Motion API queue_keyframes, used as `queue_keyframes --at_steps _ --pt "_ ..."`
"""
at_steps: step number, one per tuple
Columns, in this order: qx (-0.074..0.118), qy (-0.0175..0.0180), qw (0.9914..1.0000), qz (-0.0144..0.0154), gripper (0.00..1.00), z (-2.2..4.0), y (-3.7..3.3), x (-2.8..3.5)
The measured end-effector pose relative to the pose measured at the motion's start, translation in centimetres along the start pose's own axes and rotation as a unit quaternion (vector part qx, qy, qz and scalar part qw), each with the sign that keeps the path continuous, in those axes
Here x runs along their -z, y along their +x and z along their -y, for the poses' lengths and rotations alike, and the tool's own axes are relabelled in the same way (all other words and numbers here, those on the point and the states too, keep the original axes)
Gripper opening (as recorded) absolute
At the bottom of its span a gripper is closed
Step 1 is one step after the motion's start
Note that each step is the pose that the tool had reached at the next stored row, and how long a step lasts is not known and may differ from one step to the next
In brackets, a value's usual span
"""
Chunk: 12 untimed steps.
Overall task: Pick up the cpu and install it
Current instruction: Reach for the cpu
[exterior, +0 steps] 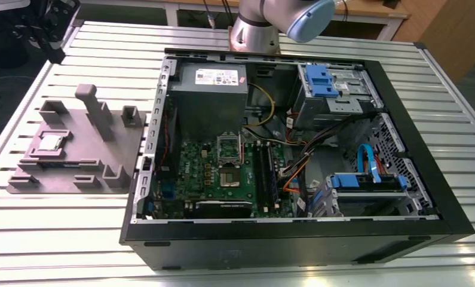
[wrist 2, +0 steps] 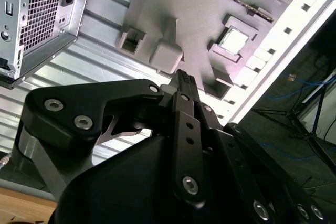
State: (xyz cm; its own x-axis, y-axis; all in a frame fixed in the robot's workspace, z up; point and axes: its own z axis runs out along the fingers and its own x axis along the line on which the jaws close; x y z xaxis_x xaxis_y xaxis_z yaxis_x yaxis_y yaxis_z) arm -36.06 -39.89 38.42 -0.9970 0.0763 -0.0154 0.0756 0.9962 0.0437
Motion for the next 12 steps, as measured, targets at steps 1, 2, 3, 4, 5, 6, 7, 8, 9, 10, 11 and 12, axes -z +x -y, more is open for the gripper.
queue_keyframes --at_steps 1,2,3,4,5,6,7,8,9,10,11,12 --pt "0.0 0.0 1.0 0.0 0.1 0.0 0.06 0.0" --pt "0.0 0.0 1.0 0.0 0.1 0.01 0.13 0.0" --pt "0.0 0.0 1.0 0.0 0.1 0.02 0.19 -0.01" --pt "0.0 0.0 1.0 -0.0001 0.1 0.02 0.26 -0.01" --pt "0.0 0.0 1.0 -0.0001 0.1 0.03 0.33 -0.01" --pt "0.0 0.0 1.0 -0.0001 0.1 0.03 0.4 -0.02" --pt "0.0 0.0 1.0 -0.0001 0.1 0.04 0.46 -0.02" --pt "0.0 0.0 1.0 -0.0001 0.1 0.04 0.54 -0.02" --pt "0.0 0.0 1.0 -0.0002 0.1 0.05 0.61 -0.02" --pt "0.0 0.0 1.0 -0.0002 0.1 0.05 0.68 -0.03" --pt "0.0 0.0 1.0 -0.0002 0.1 0.06 0.75 -0.03" --pt "0.0 0.0 1.0 -0.0002 0.1 0.06 0.82 -0.03"
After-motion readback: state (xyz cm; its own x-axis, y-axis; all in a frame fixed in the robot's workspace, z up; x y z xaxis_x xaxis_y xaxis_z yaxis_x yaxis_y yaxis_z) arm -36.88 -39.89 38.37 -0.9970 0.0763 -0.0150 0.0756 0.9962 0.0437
